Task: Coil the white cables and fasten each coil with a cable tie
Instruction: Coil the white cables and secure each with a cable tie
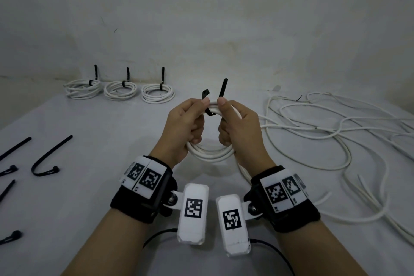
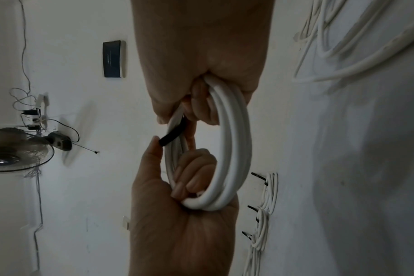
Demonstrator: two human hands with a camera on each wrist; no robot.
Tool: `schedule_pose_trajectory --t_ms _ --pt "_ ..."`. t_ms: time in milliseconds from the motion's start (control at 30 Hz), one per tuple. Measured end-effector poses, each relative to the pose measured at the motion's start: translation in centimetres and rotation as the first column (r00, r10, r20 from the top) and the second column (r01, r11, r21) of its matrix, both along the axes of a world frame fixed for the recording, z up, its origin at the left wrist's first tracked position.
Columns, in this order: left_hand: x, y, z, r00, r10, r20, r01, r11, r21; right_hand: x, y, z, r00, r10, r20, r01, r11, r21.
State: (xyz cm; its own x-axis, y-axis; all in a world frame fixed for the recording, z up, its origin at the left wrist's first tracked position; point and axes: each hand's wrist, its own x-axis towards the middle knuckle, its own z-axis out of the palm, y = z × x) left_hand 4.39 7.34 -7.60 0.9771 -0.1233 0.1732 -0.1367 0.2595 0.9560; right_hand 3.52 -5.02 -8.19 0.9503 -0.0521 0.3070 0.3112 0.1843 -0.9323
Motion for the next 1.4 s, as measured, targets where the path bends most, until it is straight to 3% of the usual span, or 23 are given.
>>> schedule_pose_trajectory --t_ms 133,333,467,600,700,833,1033,1400 --pt "-0.2 0.0 -0.1 1.0 -0.024 0.0 0.024 1.0 -0.012 -0.2 0.2 0.1 1.0 -0.009 0.018 0.01 0.999 -0.038" --pt "-0.4 -0.2 0.0 0.989 0.074 0.127 -0.078 0.997 0.025 -0.6 -0.2 1.0 0.999 -0.026 0.036 0.031 0.988 -0.153" --pt "-0.6 0.1 0.0 0.978 0.048 0.204 -0.051 0.999 0.007 -0.4 -1.2 1.9 0.999 -0.015 -0.039 0.012 0.996 -0.094" --pt "-0.6 0.2 -0.1 0.974 0.008 0.226 -0.016 0.999 0.035 0.5 -2.8 2.4 0.997 -0.069 -0.018 0.067 0.993 -0.094" --pt "-0.8 -0.2 0.1 0.966 0.02 0.258 -0.039 0.997 0.066 1.1 -3.6 2.5 0.994 -0.11 0.016 0.111 0.99 -0.081" --pt "-1.1 -0.3 0.2 0.942 0.027 0.333 -0.062 0.993 0.096 1.2 -3.5 2.5 0.98 -0.126 0.153 0.157 0.965 -0.21" --pt "-1.3 -0.7 0.3 0.951 0.0 0.308 -0.043 0.99 0.133 0.3 -4.3 2.8 0.984 -0.02 0.175 0.062 0.969 -0.239" --pt "-1.2 -0.7 0.1 0.97 -0.053 0.238 0.018 0.989 0.146 0.0 -4.8 2.1 0.98 0.014 0.197 0.041 0.962 -0.271"
